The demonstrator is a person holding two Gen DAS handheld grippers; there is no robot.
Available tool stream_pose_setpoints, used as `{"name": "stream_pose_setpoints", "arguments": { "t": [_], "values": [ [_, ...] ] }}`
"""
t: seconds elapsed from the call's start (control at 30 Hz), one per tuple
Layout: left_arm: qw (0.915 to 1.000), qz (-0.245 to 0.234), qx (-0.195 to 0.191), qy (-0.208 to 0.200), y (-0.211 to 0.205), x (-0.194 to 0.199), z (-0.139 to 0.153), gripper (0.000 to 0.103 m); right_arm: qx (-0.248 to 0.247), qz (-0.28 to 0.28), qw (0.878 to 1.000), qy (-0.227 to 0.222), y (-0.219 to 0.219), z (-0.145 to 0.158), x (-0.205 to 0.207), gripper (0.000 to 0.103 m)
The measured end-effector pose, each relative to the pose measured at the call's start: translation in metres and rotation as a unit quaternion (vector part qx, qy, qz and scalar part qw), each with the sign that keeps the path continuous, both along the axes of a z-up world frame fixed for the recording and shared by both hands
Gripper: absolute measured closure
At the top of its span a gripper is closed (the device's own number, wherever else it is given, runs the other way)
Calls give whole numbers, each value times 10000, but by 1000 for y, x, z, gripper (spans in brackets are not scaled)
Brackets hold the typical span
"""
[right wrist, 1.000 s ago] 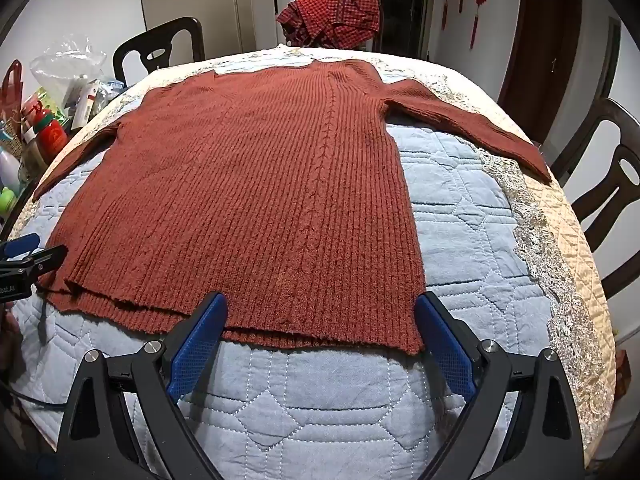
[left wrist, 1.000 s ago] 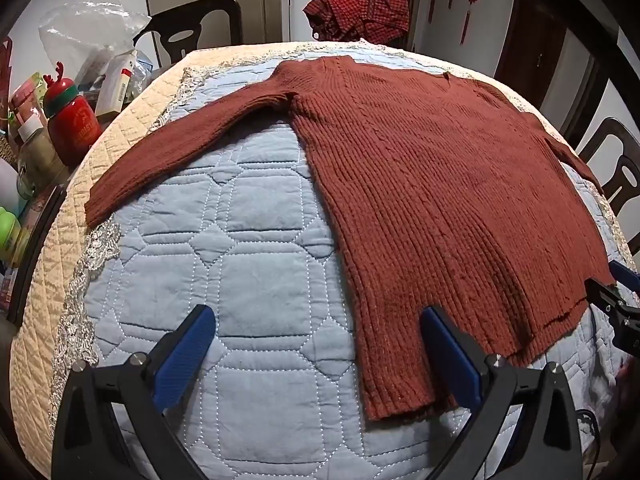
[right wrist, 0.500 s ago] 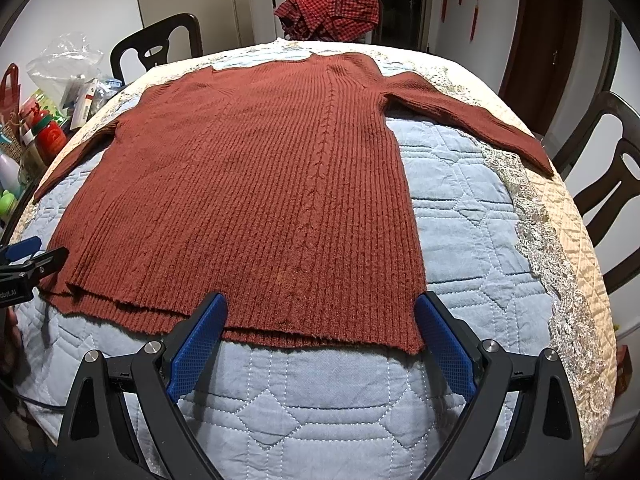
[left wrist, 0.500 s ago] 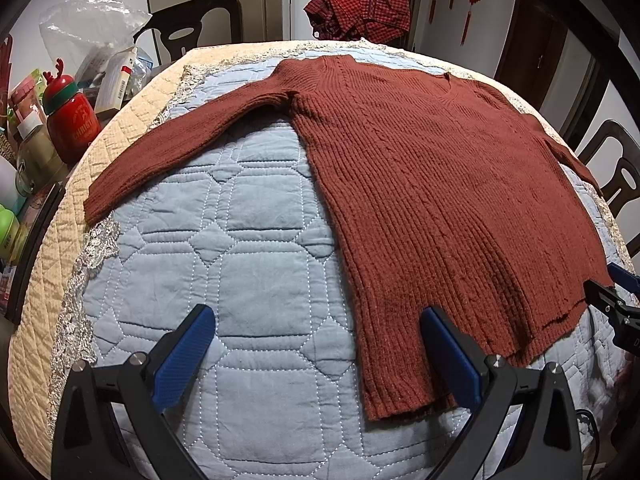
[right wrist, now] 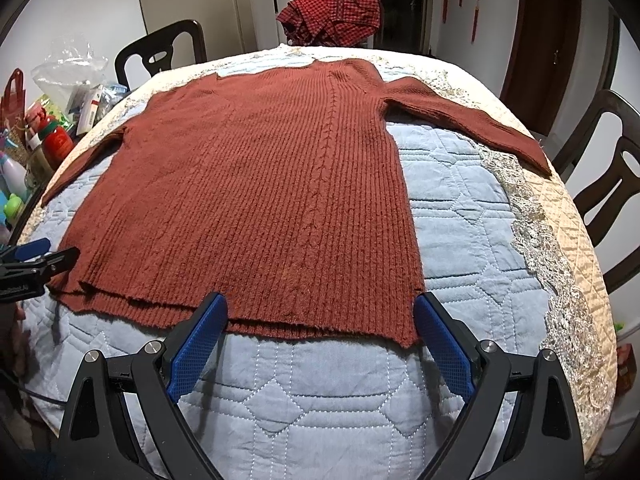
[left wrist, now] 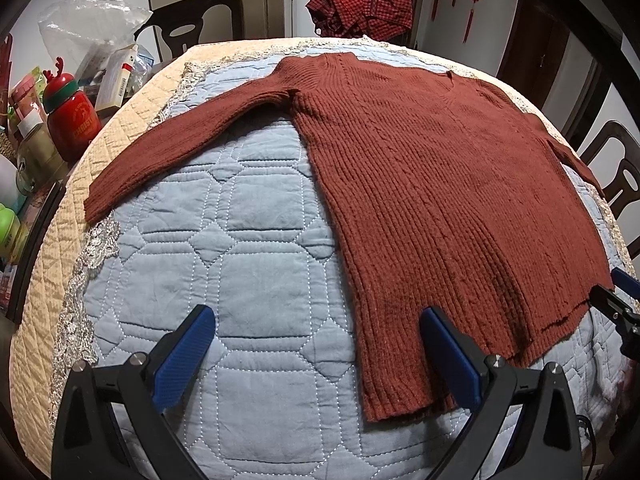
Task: Fold small clothes
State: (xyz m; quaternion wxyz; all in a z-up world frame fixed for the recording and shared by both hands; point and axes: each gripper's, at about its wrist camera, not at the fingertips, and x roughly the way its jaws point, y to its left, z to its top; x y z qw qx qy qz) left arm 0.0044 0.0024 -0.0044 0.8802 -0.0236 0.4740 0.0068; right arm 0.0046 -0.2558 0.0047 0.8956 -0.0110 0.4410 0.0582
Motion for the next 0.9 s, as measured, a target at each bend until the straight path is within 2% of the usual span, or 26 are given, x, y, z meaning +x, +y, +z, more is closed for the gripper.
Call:
{"name": "stream_pose_setpoints", "arguments": {
  "t": [0.3,0.47,0.6,0.9],
  "values": [
    [9997,-55,175,-154,-5,-7,8,0,125,-49,9997,-220,-3,14,-6,11],
    [9996,-21,86,-273,-4,-11,15,0,141,-46,9993,-347,-4,23,-6,14],
    [9995,3,52,-317,-2,-10,20,0,135,-28,9993,-351,-3,24,-3,21],
    [9994,-39,43,-355,-5,-6,24,0,169,-22,9993,-332,-5,24,1,25]
  ]
}}
